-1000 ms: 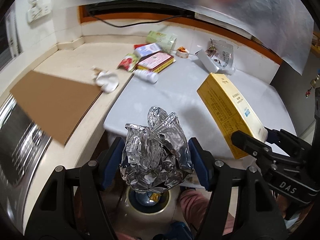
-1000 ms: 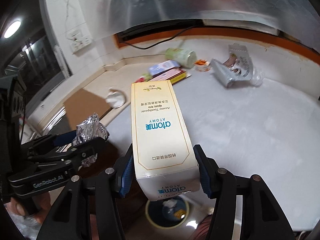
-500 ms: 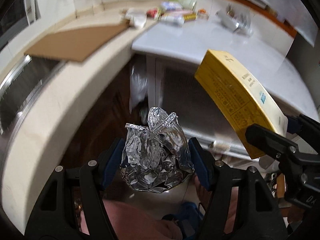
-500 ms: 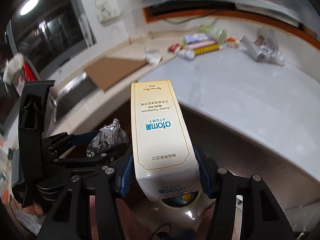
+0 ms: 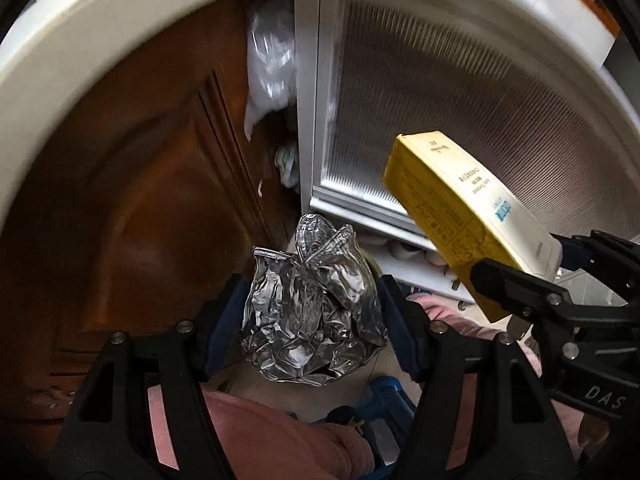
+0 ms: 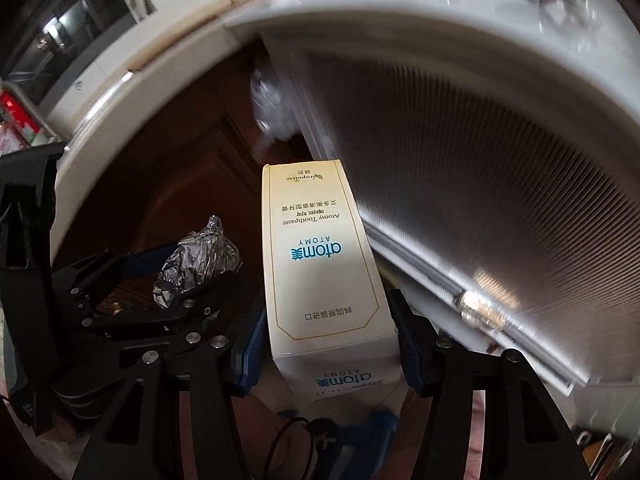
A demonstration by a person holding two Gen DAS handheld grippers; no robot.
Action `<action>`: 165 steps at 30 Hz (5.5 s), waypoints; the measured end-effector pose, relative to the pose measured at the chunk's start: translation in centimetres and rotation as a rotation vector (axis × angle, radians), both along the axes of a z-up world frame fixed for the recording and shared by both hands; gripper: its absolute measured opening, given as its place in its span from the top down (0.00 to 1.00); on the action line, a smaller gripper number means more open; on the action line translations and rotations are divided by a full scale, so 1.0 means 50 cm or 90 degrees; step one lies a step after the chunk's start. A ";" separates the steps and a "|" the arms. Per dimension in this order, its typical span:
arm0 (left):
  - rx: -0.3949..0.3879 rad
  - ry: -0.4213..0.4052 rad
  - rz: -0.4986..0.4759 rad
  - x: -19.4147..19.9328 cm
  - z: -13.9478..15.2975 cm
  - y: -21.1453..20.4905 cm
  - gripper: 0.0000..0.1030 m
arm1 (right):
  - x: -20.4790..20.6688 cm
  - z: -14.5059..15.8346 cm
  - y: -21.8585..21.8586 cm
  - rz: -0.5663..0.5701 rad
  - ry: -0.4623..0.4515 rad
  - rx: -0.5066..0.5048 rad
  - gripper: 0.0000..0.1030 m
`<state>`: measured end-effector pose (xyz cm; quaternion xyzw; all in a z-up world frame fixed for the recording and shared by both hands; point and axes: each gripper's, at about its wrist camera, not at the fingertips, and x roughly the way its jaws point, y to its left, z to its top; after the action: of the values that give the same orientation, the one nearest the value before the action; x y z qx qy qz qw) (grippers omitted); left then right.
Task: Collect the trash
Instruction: 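Carry the foil and toothpaste box down over the bin with both grippers, then open the left gripper over the bin while the right gripper drops the box, then raise both grippers back over the table toward the remaining packets, then grasp the silver snack packet with the right gripper while the left gripper grasps the red box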
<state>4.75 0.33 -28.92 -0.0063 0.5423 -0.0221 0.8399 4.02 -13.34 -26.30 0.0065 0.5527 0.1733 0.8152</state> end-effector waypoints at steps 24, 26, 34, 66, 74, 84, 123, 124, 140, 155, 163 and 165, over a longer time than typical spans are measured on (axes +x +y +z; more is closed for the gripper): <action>-0.004 0.152 -0.005 0.168 -0.286 -0.020 0.38 | 0.161 -0.327 -0.034 -0.027 0.195 -0.034 0.45; -0.005 0.164 0.000 0.178 -0.307 -0.018 0.38 | 0.176 -0.344 -0.034 -0.032 0.207 -0.031 0.45; 0.000 0.192 -0.002 0.197 -0.354 -0.013 0.38 | 0.213 -0.369 -0.030 -0.026 0.214 -0.017 0.43; 0.005 0.072 -0.008 0.103 -0.091 0.000 0.24 | 0.132 -0.179 -0.054 -0.011 0.099 0.043 0.30; -0.010 0.016 -0.006 0.037 0.041 0.009 0.24 | 0.070 -0.032 -0.043 0.024 0.014 0.013 0.30; -0.033 -0.060 -0.007 -0.016 0.192 0.023 0.24 | 0.012 0.142 -0.023 0.030 -0.078 -0.016 0.30; 0.019 -0.177 -0.132 0.386 0.505 -0.129 0.24 | 0.352 0.494 -0.316 -0.143 -0.246 0.007 0.30; 0.015 -0.173 -0.136 0.408 0.501 -0.133 0.24 | 0.383 0.500 -0.337 -0.152 -0.259 0.002 0.30; -0.018 -0.080 -0.177 0.725 0.387 -0.140 0.24 | 0.711 0.432 -0.464 -0.197 -0.290 -0.045 0.30; 0.007 -0.045 -0.206 0.799 0.327 -0.177 0.24 | 0.723 0.405 -0.424 -0.127 -0.298 -0.030 0.60; 0.023 -0.033 -0.206 0.825 0.312 -0.189 0.24 | 0.736 0.388 -0.425 -0.127 -0.289 -0.041 0.60; 0.031 -0.025 -0.207 0.827 0.302 -0.190 0.24 | 0.739 0.384 -0.426 -0.133 -0.298 -0.037 0.62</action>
<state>46.08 -9.17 -13.80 0.1021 0.5197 -0.1449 0.8357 40.96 -34.66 -7.09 0.0002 0.3502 0.0687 0.9342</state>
